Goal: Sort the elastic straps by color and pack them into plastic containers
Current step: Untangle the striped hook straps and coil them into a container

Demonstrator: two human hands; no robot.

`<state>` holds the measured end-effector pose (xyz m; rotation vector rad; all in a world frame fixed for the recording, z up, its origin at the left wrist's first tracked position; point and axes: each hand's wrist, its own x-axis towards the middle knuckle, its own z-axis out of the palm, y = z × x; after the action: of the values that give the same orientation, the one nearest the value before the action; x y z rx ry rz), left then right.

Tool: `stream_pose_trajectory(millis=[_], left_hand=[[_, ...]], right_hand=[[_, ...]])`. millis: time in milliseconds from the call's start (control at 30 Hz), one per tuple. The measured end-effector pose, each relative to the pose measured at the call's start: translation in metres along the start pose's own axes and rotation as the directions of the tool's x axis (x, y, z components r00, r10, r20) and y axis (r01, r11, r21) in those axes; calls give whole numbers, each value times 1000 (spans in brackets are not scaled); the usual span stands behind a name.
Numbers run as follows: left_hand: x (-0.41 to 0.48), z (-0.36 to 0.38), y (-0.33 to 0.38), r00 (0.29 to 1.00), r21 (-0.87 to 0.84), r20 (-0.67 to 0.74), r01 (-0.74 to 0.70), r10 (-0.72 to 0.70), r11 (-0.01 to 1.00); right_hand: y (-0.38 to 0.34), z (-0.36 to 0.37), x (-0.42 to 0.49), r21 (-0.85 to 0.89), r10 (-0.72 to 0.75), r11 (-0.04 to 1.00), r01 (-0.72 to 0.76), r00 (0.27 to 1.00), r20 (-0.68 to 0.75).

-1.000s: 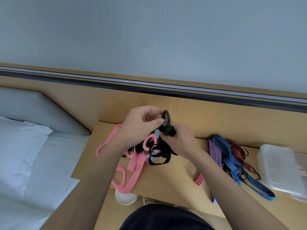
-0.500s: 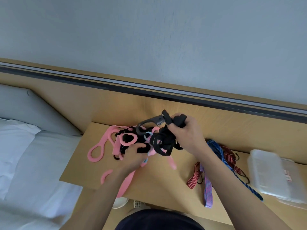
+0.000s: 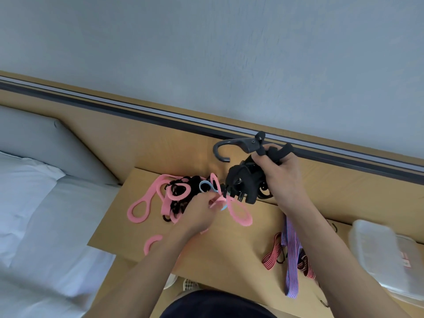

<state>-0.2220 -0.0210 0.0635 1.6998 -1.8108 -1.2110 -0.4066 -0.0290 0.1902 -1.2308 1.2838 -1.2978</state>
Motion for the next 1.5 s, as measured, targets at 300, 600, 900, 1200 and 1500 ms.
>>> stream_pose_trajectory(millis=[300, 600, 900, 1200, 1500], left_hand=[[8, -22, -22, 974, -118, -109, 184, -197, 976], [5, -19, -47, 852, -394, -83, 449, -518, 802], [12, 16, 3, 992, 103, -107, -63, 74, 993], [53, 11, 21, 999, 160, 54, -16, 7, 987], [49, -51, 34, 996, 20, -80, -45, 47, 999]], right_hand=[[10, -17, -6, 62, 40, 997, -35, 997, -72], [-4, -35, -5, 101, 48, 994, -31, 983, -175], [-29, -39, -10, 98, -18, 995, 33, 989, -149], [-45, -45, -24, -14, -118, 993, 117, 989, -92], [-9, -50, -24, -391, -84, 918, 63, 996, -36]])
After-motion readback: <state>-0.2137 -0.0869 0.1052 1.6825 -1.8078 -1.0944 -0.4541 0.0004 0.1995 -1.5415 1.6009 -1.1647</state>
